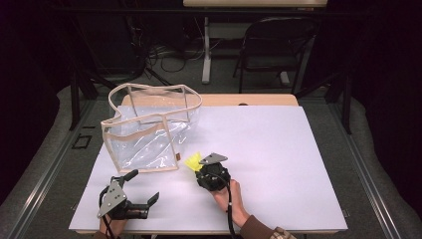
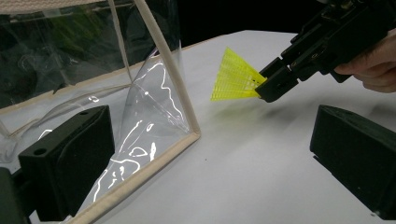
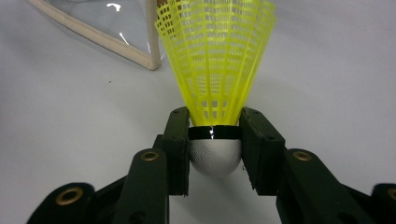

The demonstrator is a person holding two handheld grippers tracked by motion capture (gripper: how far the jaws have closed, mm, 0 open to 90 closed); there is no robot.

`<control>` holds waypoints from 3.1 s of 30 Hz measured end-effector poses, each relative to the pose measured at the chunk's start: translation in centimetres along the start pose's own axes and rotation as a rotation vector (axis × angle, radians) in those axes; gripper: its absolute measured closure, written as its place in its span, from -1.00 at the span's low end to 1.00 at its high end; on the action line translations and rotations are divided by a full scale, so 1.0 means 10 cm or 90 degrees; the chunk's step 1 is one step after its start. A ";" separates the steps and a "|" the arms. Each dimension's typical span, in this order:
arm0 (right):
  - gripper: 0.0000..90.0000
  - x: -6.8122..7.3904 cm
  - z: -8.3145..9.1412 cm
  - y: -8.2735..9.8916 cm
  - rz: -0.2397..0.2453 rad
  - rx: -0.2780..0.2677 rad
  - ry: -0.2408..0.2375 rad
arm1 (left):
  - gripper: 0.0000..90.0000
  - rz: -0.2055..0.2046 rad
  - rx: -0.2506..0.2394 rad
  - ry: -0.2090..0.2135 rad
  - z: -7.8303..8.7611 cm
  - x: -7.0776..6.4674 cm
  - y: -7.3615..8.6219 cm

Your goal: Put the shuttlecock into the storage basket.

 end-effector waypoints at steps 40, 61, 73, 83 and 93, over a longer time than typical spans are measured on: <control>0.46 -0.12 0.30 -0.27 0.029 -0.063 -0.019 | -1.00 -0.004 0.001 0.002 0.00 0.00 0.00; 0.46 -0.29 0.36 -0.36 0.026 -0.069 -0.019 | -1.00 -0.001 0.000 0.002 0.00 0.00 0.00; 0.46 -0.37 0.44 -0.47 0.026 -0.080 -0.017 | -1.00 -0.001 0.000 0.001 0.00 0.01 0.00; 0.46 -0.41 0.49 -0.59 0.031 -0.089 -0.015 | -1.00 0.001 -0.003 -0.001 0.01 0.00 0.00; 0.46 -0.53 0.59 -0.73 0.027 -0.097 -0.005 | -1.00 0.002 -0.001 -0.001 0.00 0.01 0.00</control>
Point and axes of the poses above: each handheld gripper's, and its own axes: z roughly backward along the jaws, y roughly out of its underside, x roughly to its left, the point moved 6 cm from there along -z, roughly forward along the jaws, and after that the axes turned 9 degrees about -y, right-handed, at the moved point
